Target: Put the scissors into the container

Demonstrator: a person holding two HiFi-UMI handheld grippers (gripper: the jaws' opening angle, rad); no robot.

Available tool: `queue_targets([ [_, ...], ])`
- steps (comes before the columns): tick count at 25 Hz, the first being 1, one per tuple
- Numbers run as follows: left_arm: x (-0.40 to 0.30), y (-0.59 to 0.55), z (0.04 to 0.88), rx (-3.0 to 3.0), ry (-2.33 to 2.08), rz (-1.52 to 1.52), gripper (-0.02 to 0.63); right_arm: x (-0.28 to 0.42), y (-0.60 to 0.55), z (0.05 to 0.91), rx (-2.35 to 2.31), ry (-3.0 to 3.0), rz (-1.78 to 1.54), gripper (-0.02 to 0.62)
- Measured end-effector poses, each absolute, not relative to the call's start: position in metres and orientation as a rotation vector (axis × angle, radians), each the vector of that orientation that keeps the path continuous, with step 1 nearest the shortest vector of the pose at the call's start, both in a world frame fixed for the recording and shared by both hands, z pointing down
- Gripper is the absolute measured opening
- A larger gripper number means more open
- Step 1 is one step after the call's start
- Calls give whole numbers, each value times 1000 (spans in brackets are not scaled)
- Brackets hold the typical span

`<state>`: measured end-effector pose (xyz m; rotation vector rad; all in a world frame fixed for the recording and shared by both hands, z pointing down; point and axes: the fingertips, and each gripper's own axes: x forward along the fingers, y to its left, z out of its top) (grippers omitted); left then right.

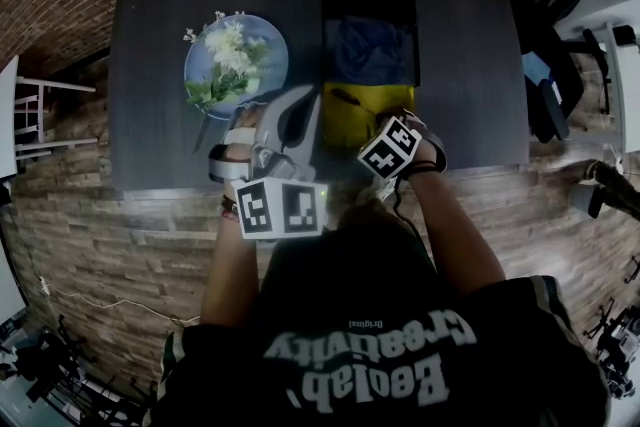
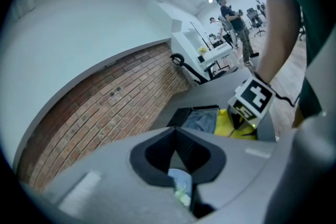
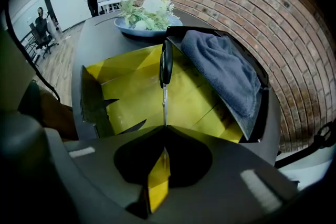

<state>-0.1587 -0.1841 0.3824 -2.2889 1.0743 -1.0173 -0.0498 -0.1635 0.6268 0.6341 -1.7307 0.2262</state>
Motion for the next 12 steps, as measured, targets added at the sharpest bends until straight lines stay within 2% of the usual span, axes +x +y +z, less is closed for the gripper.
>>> queue_targets([
  [12,-160,-183,385,-2285,1062,-1041,3,-50,-164,626,641,-1738,172,14],
])
